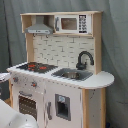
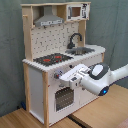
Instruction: Play with the kitchen
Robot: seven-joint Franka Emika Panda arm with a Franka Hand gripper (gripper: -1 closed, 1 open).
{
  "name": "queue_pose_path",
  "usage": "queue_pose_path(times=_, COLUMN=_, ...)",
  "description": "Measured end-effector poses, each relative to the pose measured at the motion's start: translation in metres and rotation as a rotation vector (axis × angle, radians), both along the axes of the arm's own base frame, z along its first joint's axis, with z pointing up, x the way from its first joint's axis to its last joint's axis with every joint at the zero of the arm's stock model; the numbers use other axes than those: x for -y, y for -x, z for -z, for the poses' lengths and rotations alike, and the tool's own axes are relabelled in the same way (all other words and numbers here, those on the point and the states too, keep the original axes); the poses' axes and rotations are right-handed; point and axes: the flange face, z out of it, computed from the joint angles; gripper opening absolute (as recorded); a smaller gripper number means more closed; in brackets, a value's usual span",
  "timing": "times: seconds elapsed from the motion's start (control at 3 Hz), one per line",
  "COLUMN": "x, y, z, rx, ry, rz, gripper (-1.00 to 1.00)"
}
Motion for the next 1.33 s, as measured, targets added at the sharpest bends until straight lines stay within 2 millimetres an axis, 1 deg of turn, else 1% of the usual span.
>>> queue_pose_path(times=0.33, x=0.005, y=-0.020, z=0.022, rx=-0.032, ry=0.041, rz=0.014, gripper=1.00)
queue_pose_path(times=0.67, x=-0.004, y=-0.033, z=0.035, rx=-0.068, ry=0.049, rz=-0.003, gripper=1.00)
queue_pose_path(times=1.0, x=-0.012, y=-0.044, z=0.043, rx=-0.104, ry=0.043, rz=-0.021, gripper=1.00)
queue_pose_path(times=1.33, x=-0.007, y=-0.064, z=0.049, rx=-0.161, ry=0.011, rz=-0.031, gripper=1.00)
